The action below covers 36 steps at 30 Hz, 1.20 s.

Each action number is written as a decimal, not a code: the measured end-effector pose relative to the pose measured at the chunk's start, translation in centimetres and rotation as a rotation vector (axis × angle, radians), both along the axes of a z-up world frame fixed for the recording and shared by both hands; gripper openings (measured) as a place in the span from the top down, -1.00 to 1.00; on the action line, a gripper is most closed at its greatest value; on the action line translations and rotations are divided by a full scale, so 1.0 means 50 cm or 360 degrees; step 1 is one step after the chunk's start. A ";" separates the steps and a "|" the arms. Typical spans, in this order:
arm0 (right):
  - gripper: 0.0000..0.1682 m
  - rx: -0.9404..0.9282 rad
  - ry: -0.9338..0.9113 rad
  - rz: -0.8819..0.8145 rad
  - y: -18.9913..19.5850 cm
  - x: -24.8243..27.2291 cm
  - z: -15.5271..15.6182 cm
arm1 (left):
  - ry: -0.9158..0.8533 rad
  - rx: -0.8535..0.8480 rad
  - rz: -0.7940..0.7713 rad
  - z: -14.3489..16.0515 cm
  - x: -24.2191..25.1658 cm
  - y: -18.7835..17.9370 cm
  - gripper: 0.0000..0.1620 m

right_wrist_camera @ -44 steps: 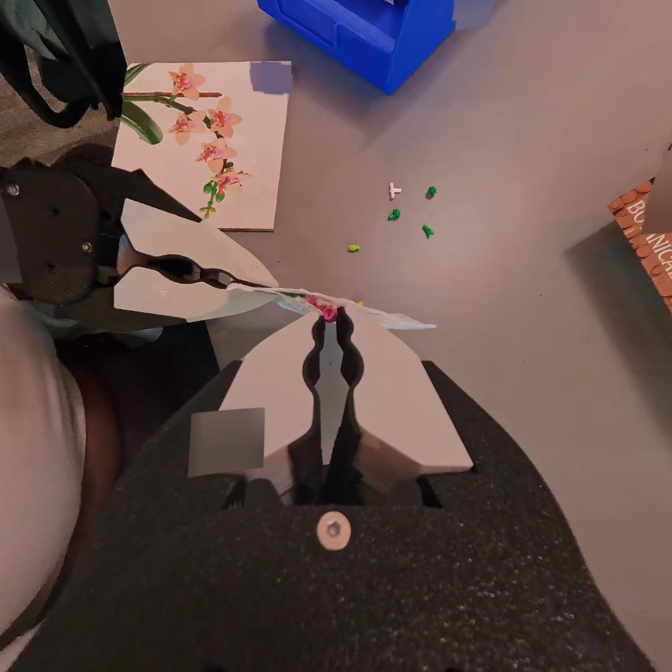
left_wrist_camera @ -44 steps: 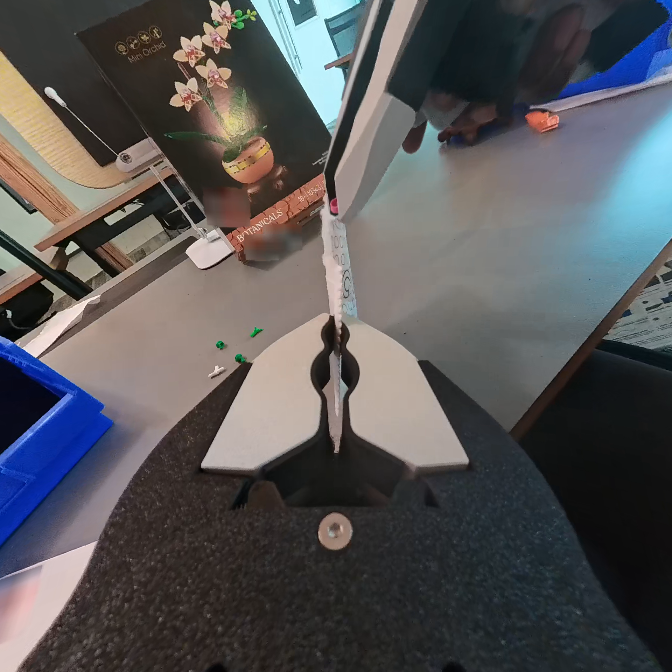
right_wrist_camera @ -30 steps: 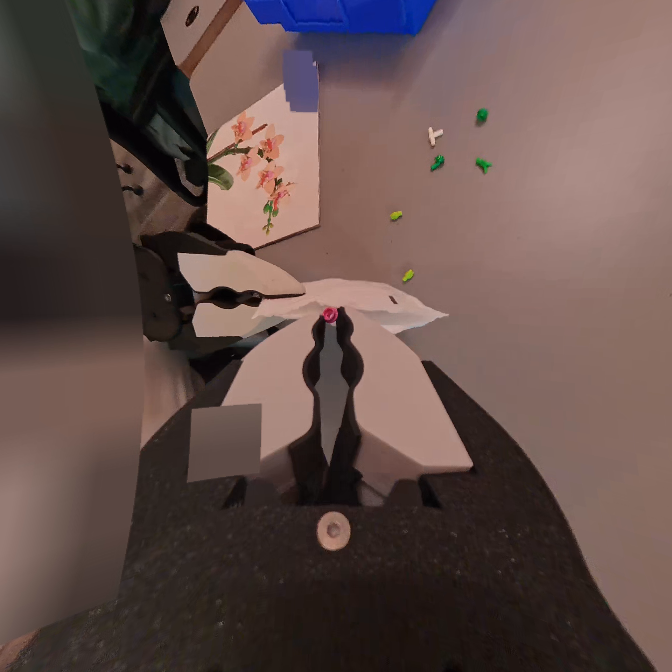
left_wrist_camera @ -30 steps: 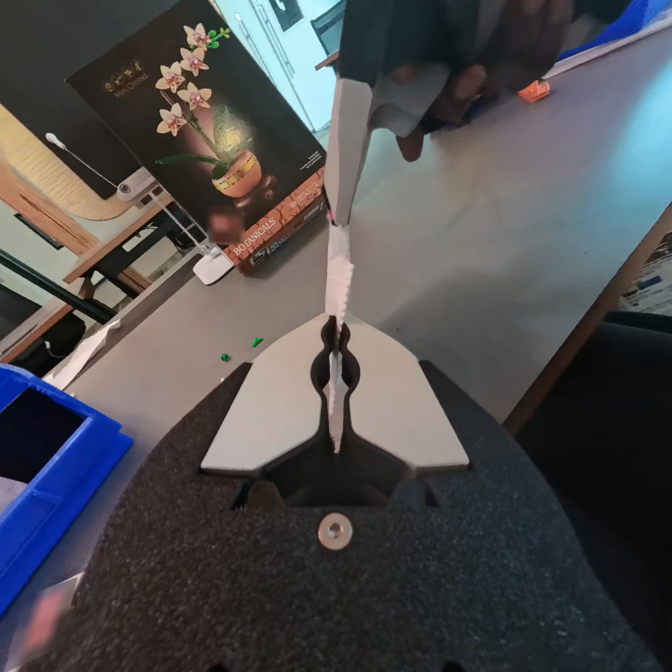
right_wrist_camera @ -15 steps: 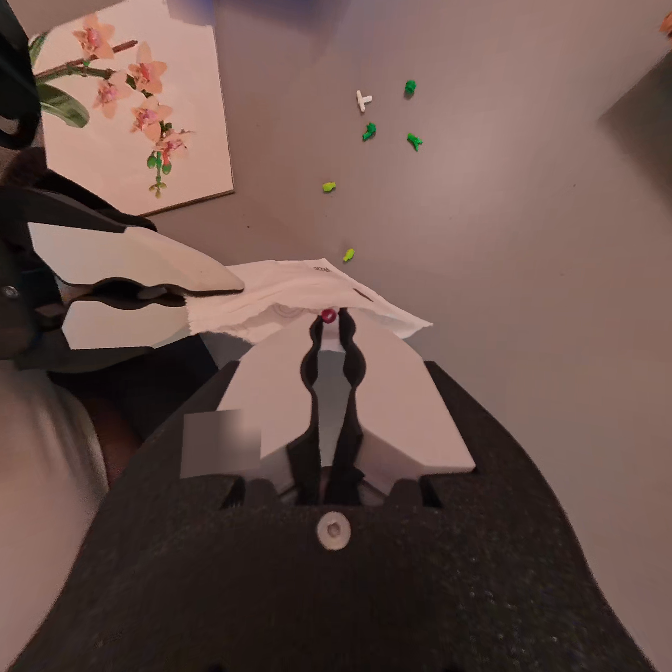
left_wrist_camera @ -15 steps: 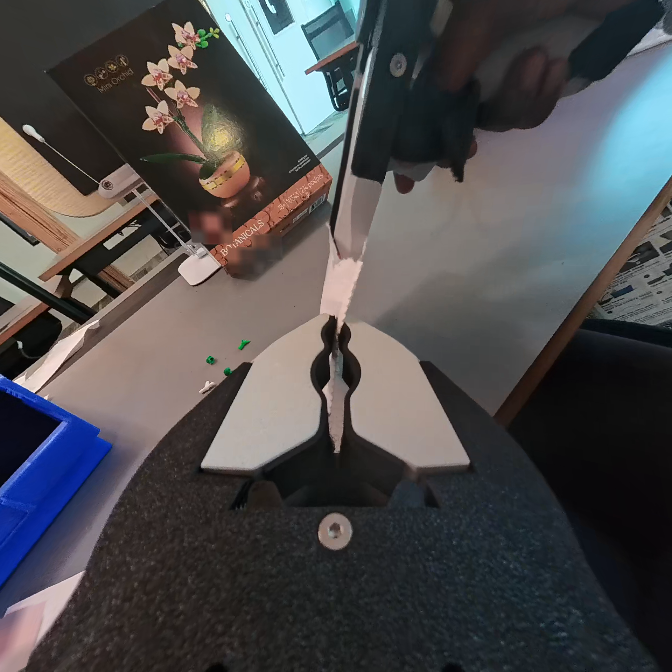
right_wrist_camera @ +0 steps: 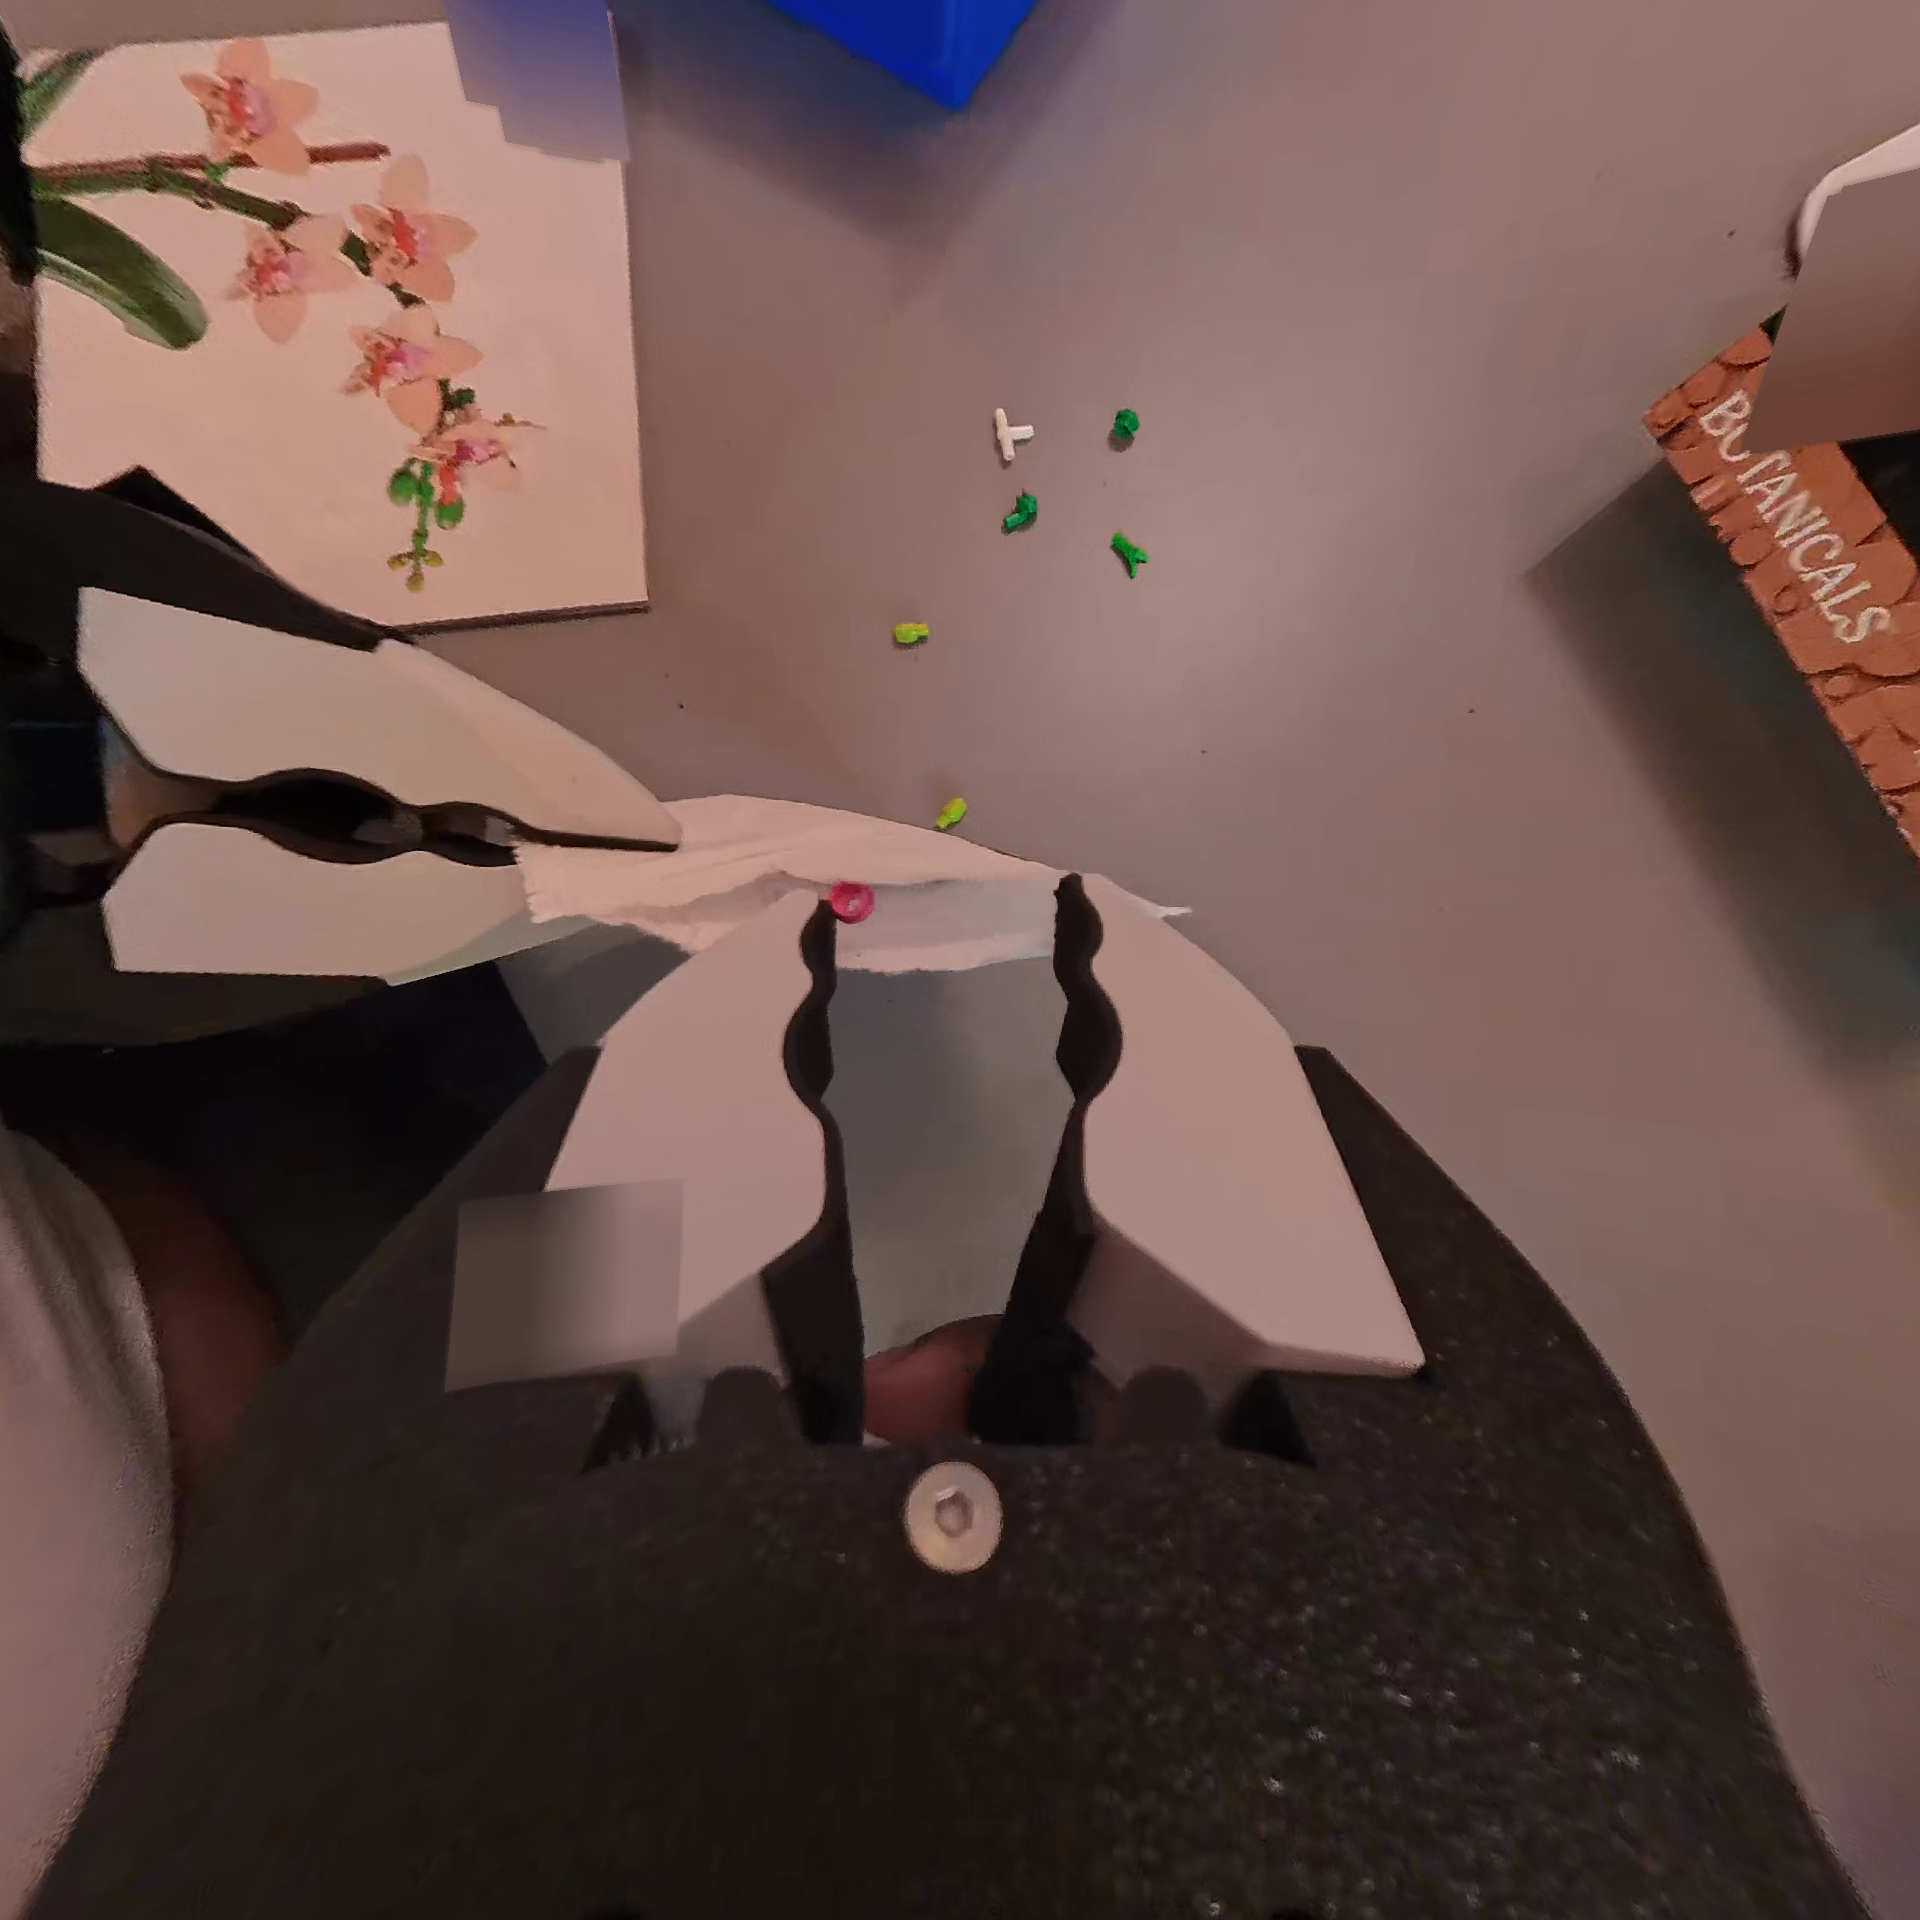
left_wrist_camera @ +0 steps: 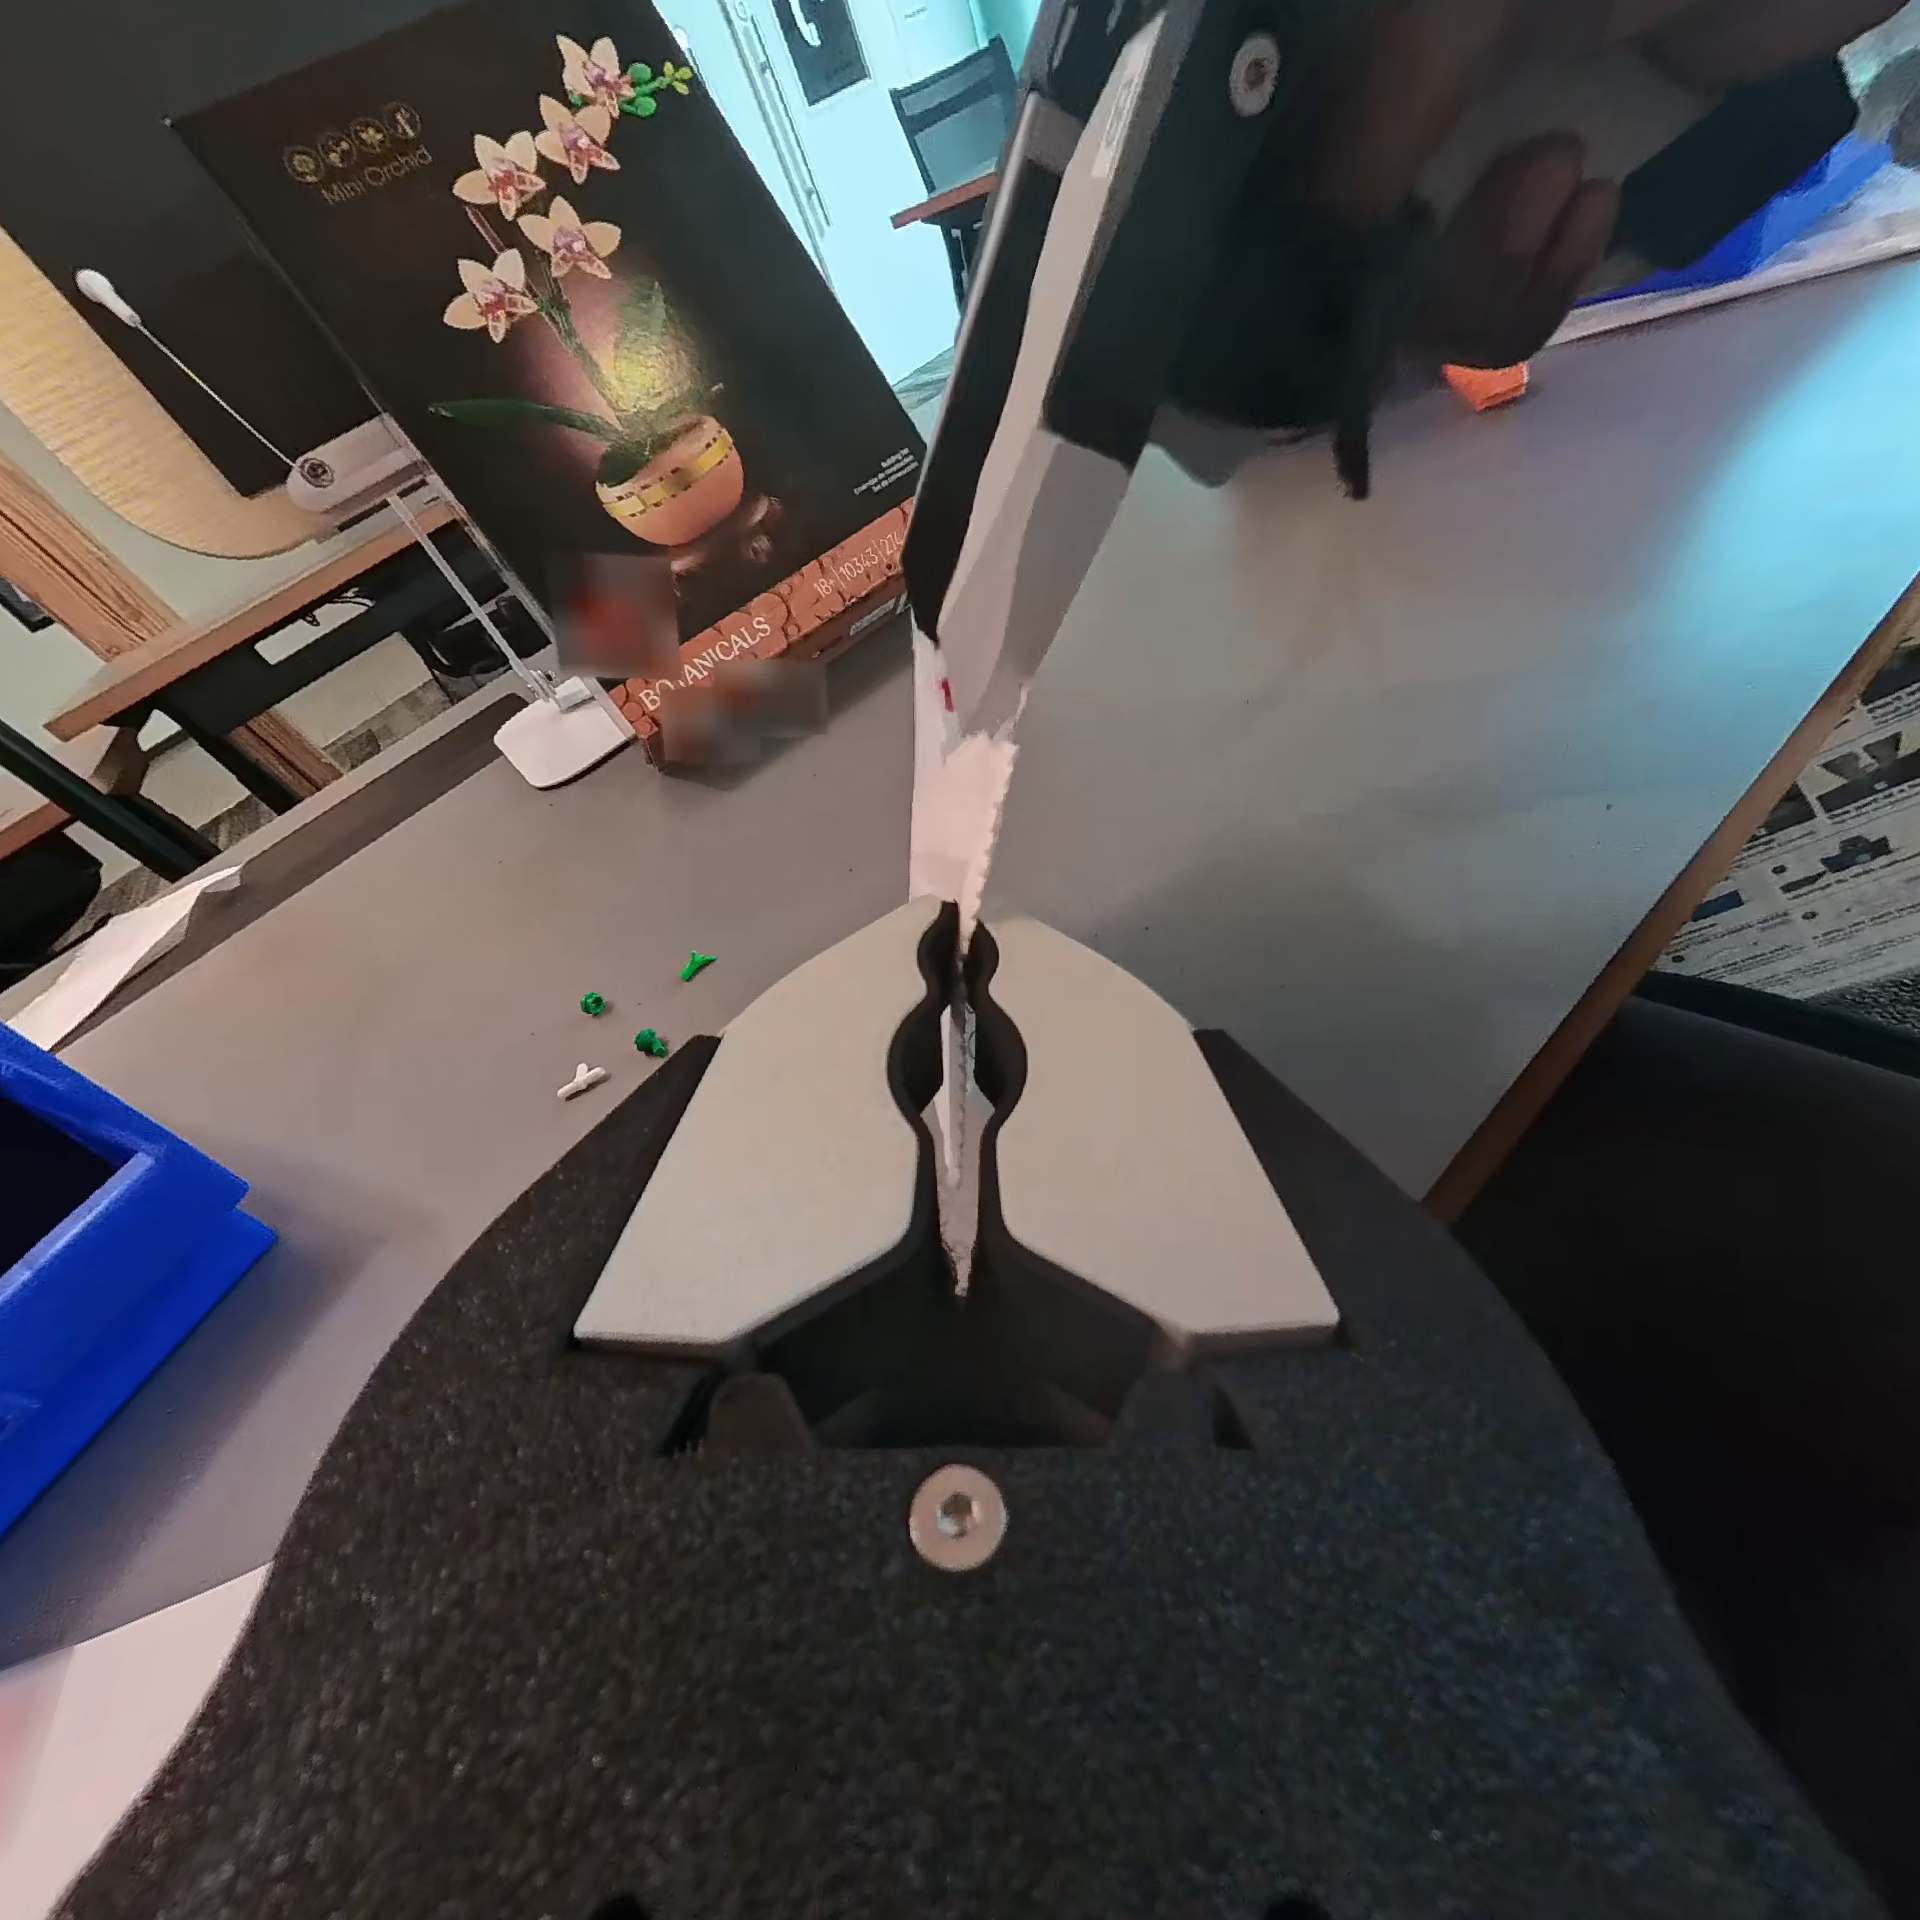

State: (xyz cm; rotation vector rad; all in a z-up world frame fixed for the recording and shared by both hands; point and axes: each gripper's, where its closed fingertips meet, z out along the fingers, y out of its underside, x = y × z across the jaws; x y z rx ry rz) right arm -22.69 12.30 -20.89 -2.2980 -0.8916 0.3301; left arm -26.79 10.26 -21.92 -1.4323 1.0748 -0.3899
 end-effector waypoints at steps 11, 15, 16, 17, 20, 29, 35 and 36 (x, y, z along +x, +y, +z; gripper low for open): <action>0.05 0.0336 -0.0537 0.0205 0.031 0.025 0.010 | 0.0021 0.0003 -0.0042 -0.004 0.005 -0.005 1.00; 0.27 0.0308 -0.0223 0.0268 0.036 0.015 0.047 | -0.0037 -0.0036 -0.0012 0.002 -0.003 0.001 1.00; 0.38 0.0316 -0.0068 0.0337 0.034 0.005 0.066 | -0.0056 -0.0051 -0.0008 0.004 -0.008 0.002 1.00; 0.46 0.0341 0.0089 0.0403 0.037 -0.002 0.085 | -0.0083 -0.0072 -0.0011 0.006 -0.011 0.000 1.00; 0.65 0.0348 0.0433 0.0567 0.067 -0.002 0.092 | -0.0142 -0.0134 -0.0043 0.006 -0.018 -0.017 1.00; 0.68 -0.0041 0.0202 0.1001 0.055 -0.044 -0.139 | -0.0152 -0.0222 -0.0063 -0.003 -0.073 -0.039 1.00; 0.75 -0.0088 0.0169 0.0992 0.066 -0.056 -0.163 | -0.0141 -0.0213 -0.0021 -0.007 -0.082 -0.034 1.00; 0.77 -0.0087 0.0182 0.0990 0.067 -0.056 -0.160 | -0.0141 -0.0213 -0.0017 -0.007 -0.082 -0.033 1.00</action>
